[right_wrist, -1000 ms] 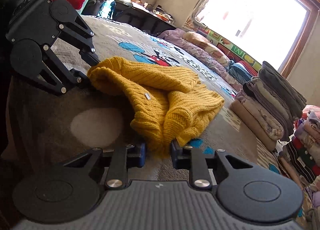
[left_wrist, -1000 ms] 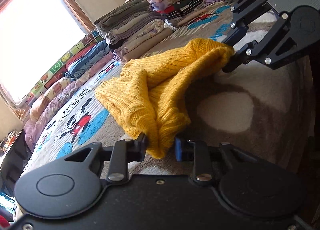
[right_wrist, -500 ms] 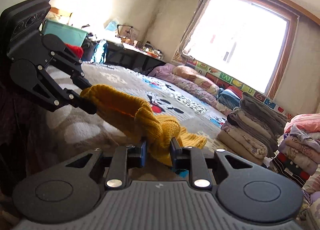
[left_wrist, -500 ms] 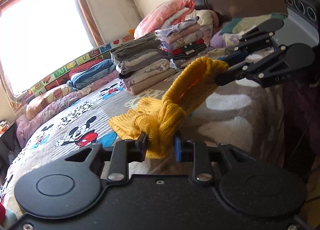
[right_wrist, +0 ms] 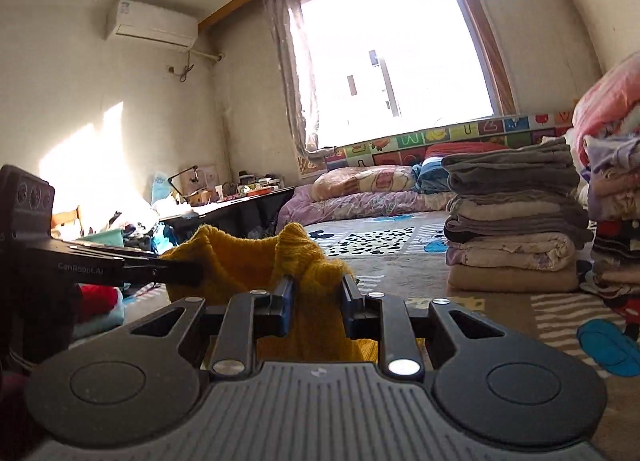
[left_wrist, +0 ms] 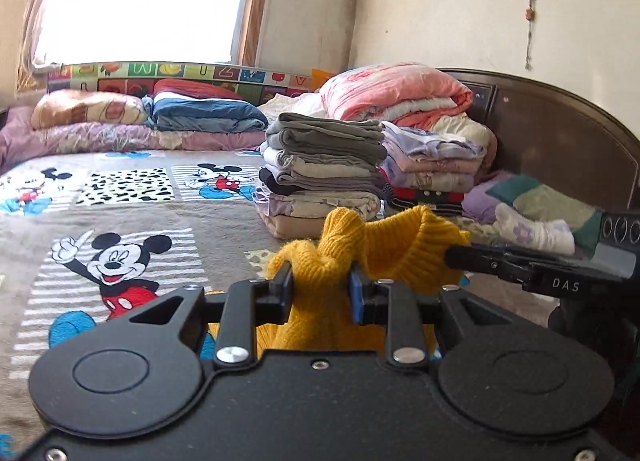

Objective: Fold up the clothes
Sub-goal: 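Fold the sweater over with the left gripper and lay it down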

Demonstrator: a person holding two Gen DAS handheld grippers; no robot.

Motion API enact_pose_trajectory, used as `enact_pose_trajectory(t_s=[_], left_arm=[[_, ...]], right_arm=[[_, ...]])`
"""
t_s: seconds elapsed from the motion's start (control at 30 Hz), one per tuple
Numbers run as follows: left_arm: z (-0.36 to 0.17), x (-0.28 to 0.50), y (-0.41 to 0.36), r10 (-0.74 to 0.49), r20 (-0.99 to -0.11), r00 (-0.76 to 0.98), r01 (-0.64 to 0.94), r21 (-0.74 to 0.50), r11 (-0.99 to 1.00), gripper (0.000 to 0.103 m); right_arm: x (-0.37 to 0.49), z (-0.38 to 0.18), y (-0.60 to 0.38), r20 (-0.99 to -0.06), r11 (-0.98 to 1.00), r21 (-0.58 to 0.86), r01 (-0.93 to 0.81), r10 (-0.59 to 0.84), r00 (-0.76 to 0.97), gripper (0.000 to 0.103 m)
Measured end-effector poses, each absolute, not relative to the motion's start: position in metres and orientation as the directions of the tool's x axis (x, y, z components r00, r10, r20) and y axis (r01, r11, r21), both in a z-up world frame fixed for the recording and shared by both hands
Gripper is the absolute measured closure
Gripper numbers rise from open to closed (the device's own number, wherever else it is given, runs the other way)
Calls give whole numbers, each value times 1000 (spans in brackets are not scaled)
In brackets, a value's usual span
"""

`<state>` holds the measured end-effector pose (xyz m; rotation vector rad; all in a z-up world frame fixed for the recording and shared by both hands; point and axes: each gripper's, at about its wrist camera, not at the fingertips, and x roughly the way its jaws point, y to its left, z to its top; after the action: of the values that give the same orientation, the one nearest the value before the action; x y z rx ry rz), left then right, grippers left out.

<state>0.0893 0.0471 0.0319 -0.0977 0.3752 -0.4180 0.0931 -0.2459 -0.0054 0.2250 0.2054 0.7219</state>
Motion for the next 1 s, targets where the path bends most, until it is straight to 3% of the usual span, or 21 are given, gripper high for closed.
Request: enact_pose_trajectory(t_s=[0.27, 0.43, 0.5, 0.57, 0.6, 0.63, 0.67, 0.73, 0.8, 0.97, 1.0], left_arm=[[-28, 186, 90, -474, -384, 792, 268, -480, 835, 77], [-71, 210, 99, -501, -420, 757, 186, -597, 781, 78], [-72, 211, 100, -514, -412, 752, 187, -615, 766, 77], [-73, 211, 103, -523, -403, 751, 186, -632, 753, 77], [-72, 210, 104, -523, -399, 753, 184, -636, 750, 77], [-71, 209, 104, -519, -399, 756, 184, -632, 753, 76], [-70, 208, 104, -513, -399, 760, 184, -625, 759, 73], [-64, 200, 105, -503, -395, 769, 187, -614, 767, 55], [-57, 187, 108, -496, -396, 773, 185, -607, 773, 46], [-49, 154, 109, -529, -412, 742, 249, -563, 788, 45], [-50, 157, 109, -527, -405, 747, 250, -563, 788, 55]], right_arm=[[199, -61, -245, -135, 622, 589, -516, 705, 696, 77], [230, -112, -240, -224, 578, 712, -397, 724, 652, 73], [226, -114, -243, -229, 566, 730, -383, 731, 642, 65], [216, -113, -249, -221, 548, 746, -378, 739, 636, 43], [212, -112, -251, -224, 548, 744, -381, 743, 631, 41], [209, -112, -252, -227, 548, 743, -384, 746, 626, 42], [205, -111, -252, -229, 551, 734, -398, 752, 619, 49], [199, -110, -247, -234, 562, 707, -430, 759, 608, 71], [194, -109, -244, -234, 567, 694, -443, 760, 606, 77], [187, -110, -249, -191, 538, 729, -423, 753, 629, 80], [185, -109, -249, -185, 536, 728, -428, 755, 629, 80]])
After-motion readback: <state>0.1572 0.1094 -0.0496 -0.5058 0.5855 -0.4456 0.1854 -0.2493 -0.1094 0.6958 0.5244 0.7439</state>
